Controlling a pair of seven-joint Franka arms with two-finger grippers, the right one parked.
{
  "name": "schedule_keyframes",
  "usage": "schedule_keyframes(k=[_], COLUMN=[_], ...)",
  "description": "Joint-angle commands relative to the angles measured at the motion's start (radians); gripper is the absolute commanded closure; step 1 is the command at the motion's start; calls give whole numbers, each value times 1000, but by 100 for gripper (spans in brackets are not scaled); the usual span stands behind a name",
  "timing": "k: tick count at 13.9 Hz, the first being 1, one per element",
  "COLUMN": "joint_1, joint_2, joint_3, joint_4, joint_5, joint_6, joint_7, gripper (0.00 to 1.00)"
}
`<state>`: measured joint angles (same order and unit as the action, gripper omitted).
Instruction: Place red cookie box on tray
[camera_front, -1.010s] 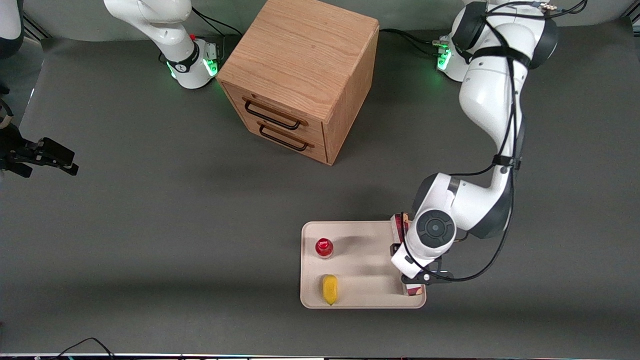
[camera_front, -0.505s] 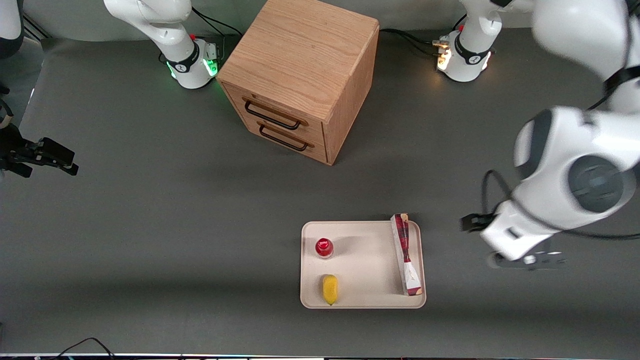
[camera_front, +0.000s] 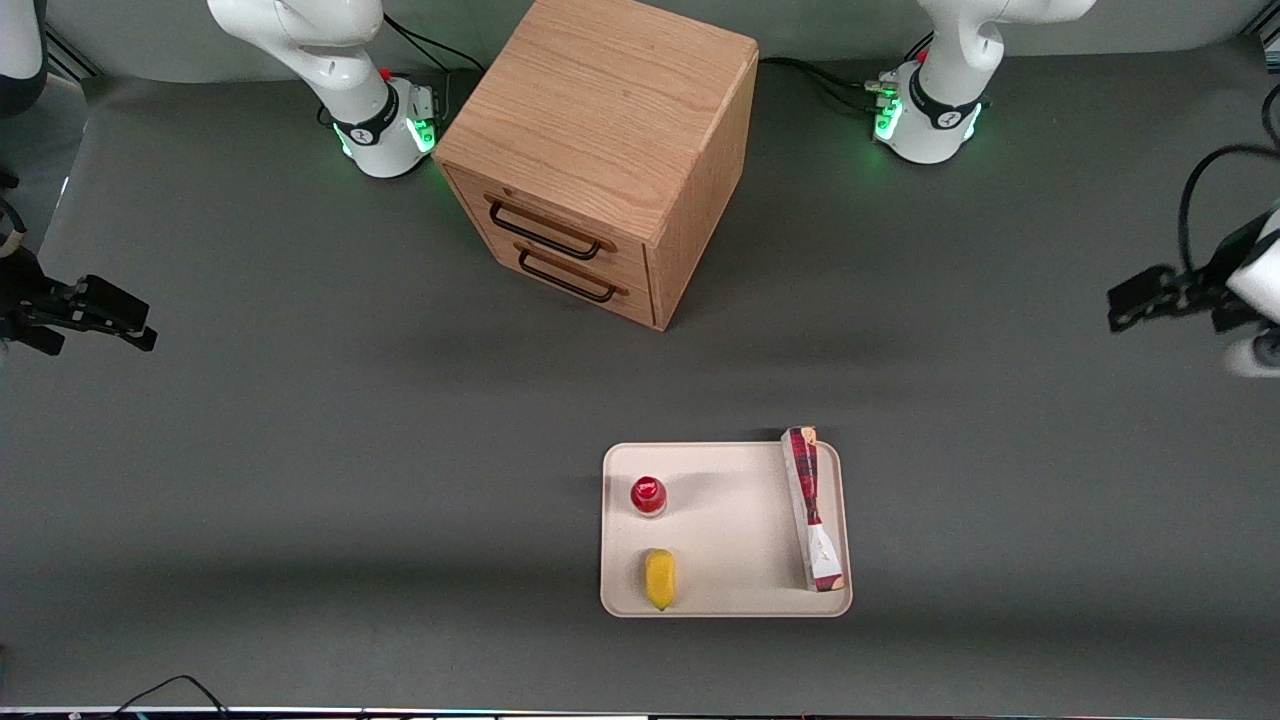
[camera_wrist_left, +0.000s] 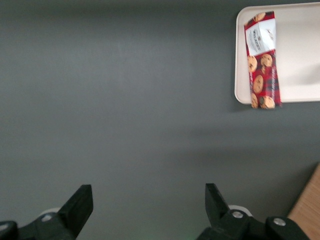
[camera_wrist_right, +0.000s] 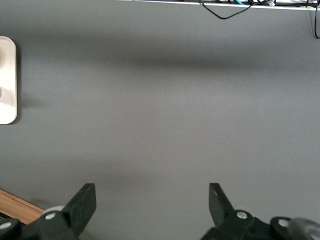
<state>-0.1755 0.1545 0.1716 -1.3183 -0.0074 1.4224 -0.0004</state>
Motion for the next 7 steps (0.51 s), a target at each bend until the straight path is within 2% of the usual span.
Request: schedule_keyframes(k=[1, 7], joint_1=[-1, 1], joint_2=[-61, -13], joint_3=[49, 49], joint_4=[-55, -52], joint_5=[-36, -31], joint_6=[-19, 79], joint_7=[17, 71], gripper=[0, 0])
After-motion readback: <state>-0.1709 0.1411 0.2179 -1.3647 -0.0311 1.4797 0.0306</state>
